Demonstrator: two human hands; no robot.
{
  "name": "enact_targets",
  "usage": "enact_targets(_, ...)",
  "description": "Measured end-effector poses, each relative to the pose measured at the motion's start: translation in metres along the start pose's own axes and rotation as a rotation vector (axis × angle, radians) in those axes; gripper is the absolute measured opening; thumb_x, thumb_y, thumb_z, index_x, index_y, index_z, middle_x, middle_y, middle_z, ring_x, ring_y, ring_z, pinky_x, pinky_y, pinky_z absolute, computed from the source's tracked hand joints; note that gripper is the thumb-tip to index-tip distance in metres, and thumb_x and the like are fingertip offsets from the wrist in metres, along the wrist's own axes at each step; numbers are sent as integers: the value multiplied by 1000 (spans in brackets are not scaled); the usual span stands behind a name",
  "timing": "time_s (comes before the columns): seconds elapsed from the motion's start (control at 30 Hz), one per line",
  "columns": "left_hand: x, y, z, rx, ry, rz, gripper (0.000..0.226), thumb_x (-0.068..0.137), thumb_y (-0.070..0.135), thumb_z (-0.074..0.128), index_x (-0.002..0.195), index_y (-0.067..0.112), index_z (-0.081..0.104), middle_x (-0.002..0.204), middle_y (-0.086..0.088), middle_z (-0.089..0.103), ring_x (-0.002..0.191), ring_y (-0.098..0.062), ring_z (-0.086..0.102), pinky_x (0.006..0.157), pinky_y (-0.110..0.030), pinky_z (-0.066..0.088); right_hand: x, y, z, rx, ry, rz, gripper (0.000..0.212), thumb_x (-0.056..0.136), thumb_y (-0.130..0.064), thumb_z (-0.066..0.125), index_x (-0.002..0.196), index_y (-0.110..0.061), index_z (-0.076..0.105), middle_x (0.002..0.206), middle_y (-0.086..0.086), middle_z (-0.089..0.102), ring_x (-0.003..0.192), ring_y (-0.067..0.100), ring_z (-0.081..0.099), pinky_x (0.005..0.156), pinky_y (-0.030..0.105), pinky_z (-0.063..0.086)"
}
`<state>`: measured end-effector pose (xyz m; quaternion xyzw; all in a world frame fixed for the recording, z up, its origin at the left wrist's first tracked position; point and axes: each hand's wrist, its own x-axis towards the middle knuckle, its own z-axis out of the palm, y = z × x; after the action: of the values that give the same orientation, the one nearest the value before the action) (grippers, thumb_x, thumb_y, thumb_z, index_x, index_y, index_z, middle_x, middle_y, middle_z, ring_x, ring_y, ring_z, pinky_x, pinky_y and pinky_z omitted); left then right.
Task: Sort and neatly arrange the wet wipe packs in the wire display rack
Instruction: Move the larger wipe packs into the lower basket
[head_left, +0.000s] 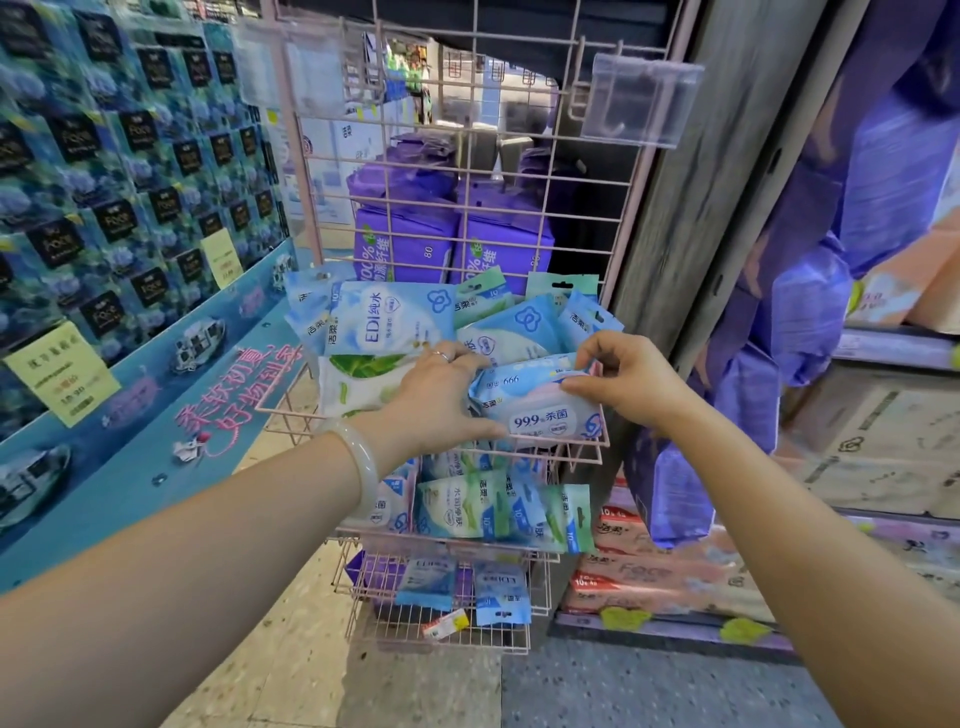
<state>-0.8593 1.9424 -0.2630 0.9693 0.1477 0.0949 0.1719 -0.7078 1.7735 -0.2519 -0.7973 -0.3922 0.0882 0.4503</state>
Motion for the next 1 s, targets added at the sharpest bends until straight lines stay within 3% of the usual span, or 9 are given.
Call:
enact_targets(0.27,3,6,2,33,63,-65,99,60,63,71,142,22,31,142,-6,35,133,-26,32,108,-39,26,-3,5,-1,132,40,-2,27,69,-12,78,58,-24,56,59,-5,51,61,15,46,60,33,45)
enact_targets(0.4,2,2,2,-46,38,-79,106,59,57,76,144,20,25,144,-9,37,132,-28,35,108,-43,32,-8,-5,-7,309,125,30,28,74,-2,71,59,-17,53,55,0,53,52,12,49,50,26,46)
enact_targets(0.5,-4,6,3,-340,24,-113,115,53,61,76,145,18,22,144,-6,40,128,-24,42,107,-44,37,-9,-21,-28,560,202,75,27,79,1,65,61,-13,50,43,-8,56,41,2,54,42,16,49)
enact_targets(0.57,-7,14,-1,-592,75,-107,117,48,69,73,143,20,26,141,0,44,125,-17,45,107,-38,37,-11,-35,-39,625,164,102,27,83,-1,61,62,-12,48,40,-10,55,38,0,53,39,15,47)
enact_targets(0.7,-7,32,-7,-1009,74,-145,83,53,57,74,124,21,50,119,1,63,107,-15,61,89,-33,48,-21,-46,-34,625,66,212,26,82,-5,63,63,-15,48,41,-9,57,39,2,55,38,15,45)
enact_targets(0.77,-13,39,-3,-1083,54,-193,74,51,49,79,115,18,59,108,0,70,99,-16,66,83,-31,50,-29,-46,-29,598,36,249,24,82,-9,65,65,-16,49,46,-9,58,39,3,55,36,15,44)
enact_targets(0.87,-27,43,10,-1205,2,-282,79,49,44,84,116,10,60,108,-7,71,98,-23,68,88,-40,53,-44,-39,-26,538,9,291,17,82,-16,66,74,-17,51,65,-3,58,40,2,56,36,16,44)
enact_targets(1.0,-50,45,35,-1241,-125,-413,87,31,53,84,106,14,64,98,-6,75,86,-23,71,77,-39,56,-74,-8,-19,511,-108,386,13,80,-18,66,87,-16,55,74,1,60,48,5,61,44,21,52)
